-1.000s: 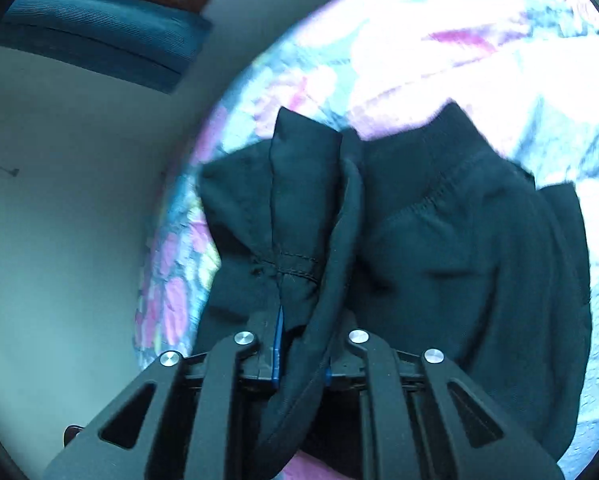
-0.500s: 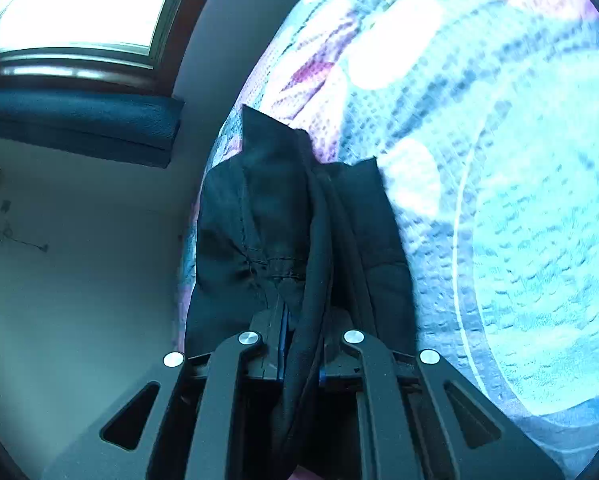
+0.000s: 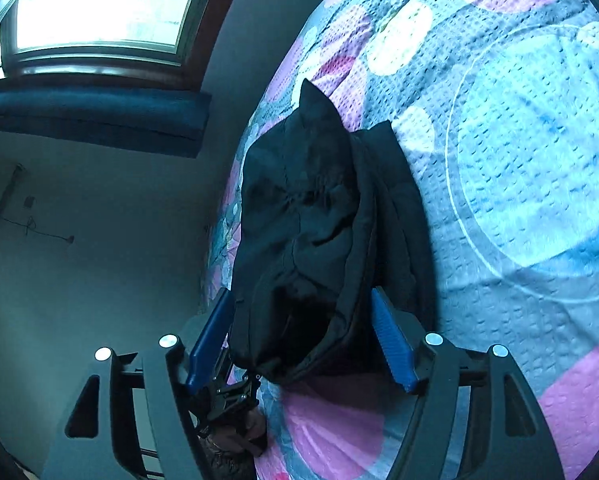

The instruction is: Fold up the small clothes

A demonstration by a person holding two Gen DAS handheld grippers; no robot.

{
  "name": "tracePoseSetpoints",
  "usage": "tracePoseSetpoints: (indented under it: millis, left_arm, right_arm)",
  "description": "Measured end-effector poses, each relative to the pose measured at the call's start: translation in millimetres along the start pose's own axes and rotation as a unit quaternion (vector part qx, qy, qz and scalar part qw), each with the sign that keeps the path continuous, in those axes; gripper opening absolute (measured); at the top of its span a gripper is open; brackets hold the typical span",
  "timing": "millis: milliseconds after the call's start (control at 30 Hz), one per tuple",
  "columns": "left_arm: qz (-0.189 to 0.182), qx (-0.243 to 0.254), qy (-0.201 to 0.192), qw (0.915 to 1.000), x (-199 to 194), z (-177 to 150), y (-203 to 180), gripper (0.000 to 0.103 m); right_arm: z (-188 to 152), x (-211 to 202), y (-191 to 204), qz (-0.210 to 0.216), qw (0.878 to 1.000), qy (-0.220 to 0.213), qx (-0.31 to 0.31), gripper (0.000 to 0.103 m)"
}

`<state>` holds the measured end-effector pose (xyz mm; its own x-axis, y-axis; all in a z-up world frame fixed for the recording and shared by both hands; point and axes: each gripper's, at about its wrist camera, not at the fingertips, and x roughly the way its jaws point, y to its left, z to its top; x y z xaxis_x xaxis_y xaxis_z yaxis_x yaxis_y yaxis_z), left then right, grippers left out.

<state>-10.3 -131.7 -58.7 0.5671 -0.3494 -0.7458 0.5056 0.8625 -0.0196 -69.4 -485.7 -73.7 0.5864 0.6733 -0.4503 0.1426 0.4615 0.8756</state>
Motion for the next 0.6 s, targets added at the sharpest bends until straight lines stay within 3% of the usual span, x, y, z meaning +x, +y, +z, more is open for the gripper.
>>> tracePoseSetpoints:
  millis: [67, 100, 133, 167, 300, 433, 600]
  left_arm:
    - [0.003, 0.000, -0.002, 1.0000, -0.9, 1.7, -1.1, 0.092]
    - [0.006, 0.001, -0.004, 1.0000, -1.9, 2.6, -2.0, 0.092]
    - [0.010, 0.003, -0.007, 0.9999, -3.2, 3.3, -2.6, 0.092]
    - [0.013, 0.003, -0.010, 0.9999, -4.1, 4.1, -2.9, 0.092]
    - [0.003, -0.012, -0.013, 0.9998, -5.2, 1.4, 4.2, 0.093]
    - [-0.010, -0.016, 0.000, 0.9998, 1.4, -0.3, 4.8, 0.093]
    - [-0.014, -0.019, 0.002, 0.9997, 2.8, -0.5, 7.2, 0.093]
  right_arm:
    - [-4.6, 8.3, 7.4, -0.008, 1.000, 0.009, -0.013, 0.067]
    - [-2.3, 14.6, 12.4, -0.020, 0.999, 0.008, -0.025, 0.058]
    - [-2.5, 18.2, 19.3, -0.042, 0.998, 0.005, -0.042, 0.031]
    - [-1.2, 20.8, 29.4, -0.054, 0.996, 0.000, -0.065, 0.025]
    - [-5.6, 15.6, 52.7, -0.048, 0.992, -0.036, -0.114, 0.019]
    - [-8.4, 33.4, 6.5, -0.085, 0.993, -0.019, -0.079, 0.018]
    - [-6.7, 44.4, -27.9, -0.040, 0.998, -0.024, -0.039, 0.013]
